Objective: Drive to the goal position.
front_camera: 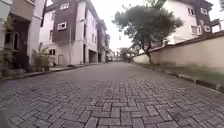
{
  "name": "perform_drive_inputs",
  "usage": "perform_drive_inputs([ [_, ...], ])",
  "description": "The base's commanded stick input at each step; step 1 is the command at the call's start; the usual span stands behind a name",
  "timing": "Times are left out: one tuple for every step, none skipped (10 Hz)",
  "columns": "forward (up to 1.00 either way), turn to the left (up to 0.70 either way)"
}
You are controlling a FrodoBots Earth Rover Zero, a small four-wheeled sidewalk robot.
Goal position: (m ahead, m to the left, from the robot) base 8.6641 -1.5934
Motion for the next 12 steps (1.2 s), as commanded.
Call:
perform_drive_inputs([
  [0.7,0.0],
  [0.7,0.0],
  [0.7,0.0],
  [0.7,0.0],
  [0.7,0.0],
  [0.7,0.0],
  [0.7,0.0],
  [0.7,0.0],
  [0.7,0.0],
  [0.7,0.0],
  [0.7,0.0],
  [0.7,0.0],
])
